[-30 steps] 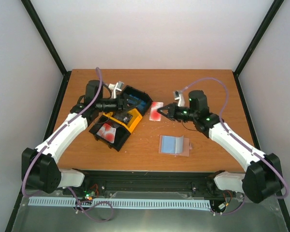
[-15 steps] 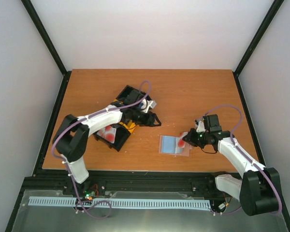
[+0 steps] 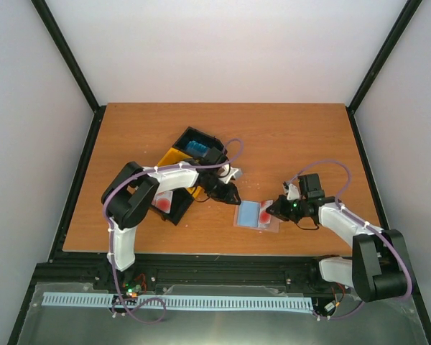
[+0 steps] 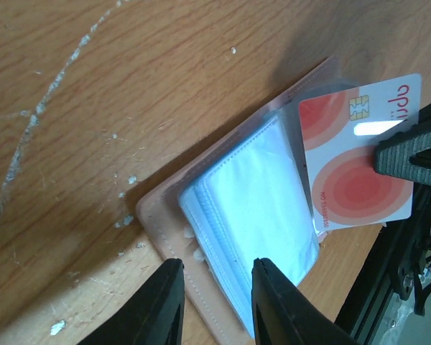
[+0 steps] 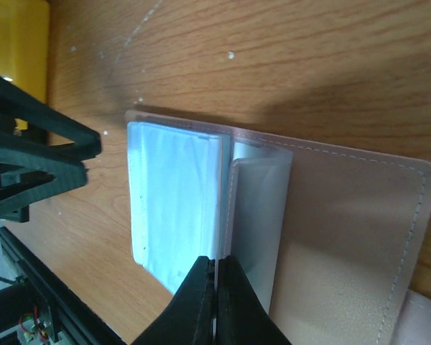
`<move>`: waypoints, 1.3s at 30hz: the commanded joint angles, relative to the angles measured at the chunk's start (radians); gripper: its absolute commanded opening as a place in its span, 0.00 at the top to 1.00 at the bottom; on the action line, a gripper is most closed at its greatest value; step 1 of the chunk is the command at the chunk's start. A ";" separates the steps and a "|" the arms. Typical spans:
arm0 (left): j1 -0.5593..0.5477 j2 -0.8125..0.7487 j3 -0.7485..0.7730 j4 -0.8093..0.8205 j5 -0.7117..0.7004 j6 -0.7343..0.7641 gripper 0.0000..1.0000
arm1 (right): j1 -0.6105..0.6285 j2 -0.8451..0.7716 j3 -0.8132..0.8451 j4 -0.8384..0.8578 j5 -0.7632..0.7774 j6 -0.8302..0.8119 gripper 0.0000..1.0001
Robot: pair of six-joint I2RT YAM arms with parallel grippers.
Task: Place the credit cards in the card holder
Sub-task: Insert the credit card into the card holder.
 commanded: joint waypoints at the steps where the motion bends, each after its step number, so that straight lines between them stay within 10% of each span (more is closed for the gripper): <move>1: -0.005 0.015 0.031 0.017 0.016 0.043 0.72 | -0.008 0.005 -0.021 0.100 -0.073 -0.024 0.97; 39: -0.007 0.079 0.007 0.006 -0.083 0.011 0.81 | -0.008 0.189 -0.032 0.194 -0.099 0.060 0.97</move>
